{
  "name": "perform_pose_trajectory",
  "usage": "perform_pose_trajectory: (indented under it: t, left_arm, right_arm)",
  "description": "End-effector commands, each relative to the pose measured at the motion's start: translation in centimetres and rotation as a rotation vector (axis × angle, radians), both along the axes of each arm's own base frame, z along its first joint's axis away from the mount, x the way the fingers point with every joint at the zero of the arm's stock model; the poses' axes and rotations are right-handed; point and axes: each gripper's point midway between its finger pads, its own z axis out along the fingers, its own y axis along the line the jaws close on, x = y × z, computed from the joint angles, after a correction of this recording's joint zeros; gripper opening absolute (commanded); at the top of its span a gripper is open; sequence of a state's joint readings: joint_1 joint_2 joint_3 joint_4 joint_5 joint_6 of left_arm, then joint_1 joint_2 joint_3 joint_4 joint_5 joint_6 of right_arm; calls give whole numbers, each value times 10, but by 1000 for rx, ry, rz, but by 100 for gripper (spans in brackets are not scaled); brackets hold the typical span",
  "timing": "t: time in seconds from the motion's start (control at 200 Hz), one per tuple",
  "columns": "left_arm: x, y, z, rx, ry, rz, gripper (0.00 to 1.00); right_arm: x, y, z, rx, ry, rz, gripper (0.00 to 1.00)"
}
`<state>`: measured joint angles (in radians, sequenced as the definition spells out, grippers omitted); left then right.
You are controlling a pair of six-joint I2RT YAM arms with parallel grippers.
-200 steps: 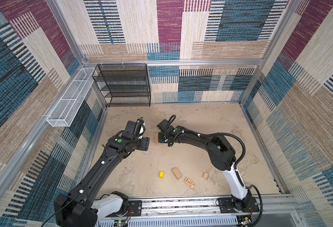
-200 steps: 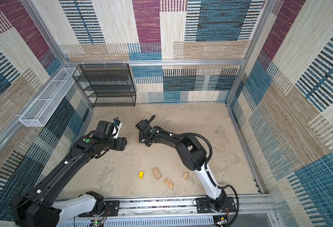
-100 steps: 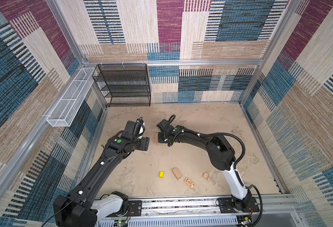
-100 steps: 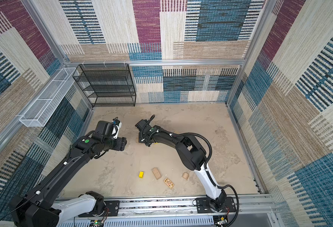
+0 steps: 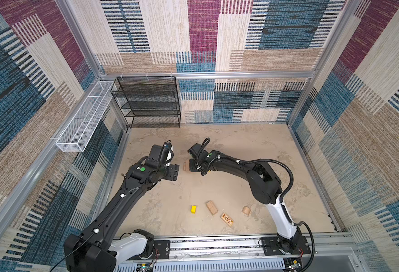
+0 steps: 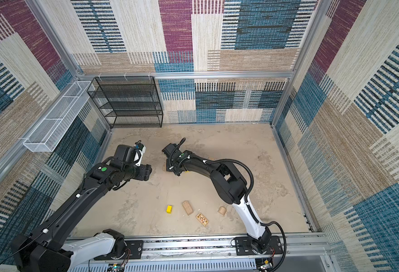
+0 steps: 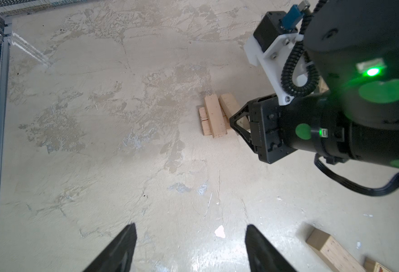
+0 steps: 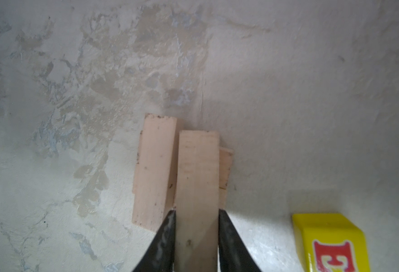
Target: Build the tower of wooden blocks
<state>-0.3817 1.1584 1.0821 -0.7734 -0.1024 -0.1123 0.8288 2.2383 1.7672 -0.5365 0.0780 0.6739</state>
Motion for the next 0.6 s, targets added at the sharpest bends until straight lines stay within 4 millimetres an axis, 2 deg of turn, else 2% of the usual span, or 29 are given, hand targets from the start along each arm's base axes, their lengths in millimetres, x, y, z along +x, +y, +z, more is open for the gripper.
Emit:
perform_pose_trajectory:
  t: [0.0,0.135,0.155,0.25,0.406,0.596]
  left_arm:
    - [2,3,3,7,-15,12,78]
    - [2,3,3,8,-15,14,78]
    - [2,3,3,8,-15,14,78]
    - [3,3,3,9,-15,13,78]
    - [3,4,3,12,-15,17,78]
    - [7,7,9,11,-28,51,75]
  right_arm:
    - [2,4,3,13,-5,9,33]
    - [2,5,6,22,-8,13,34]
    - [2,6,7,23,-8,14,37]
    - [3,6,9,27,-13,15,41]
    - [3,7,14,34,-20,19,41]
    - [3,6,37,50,-59,40,40]
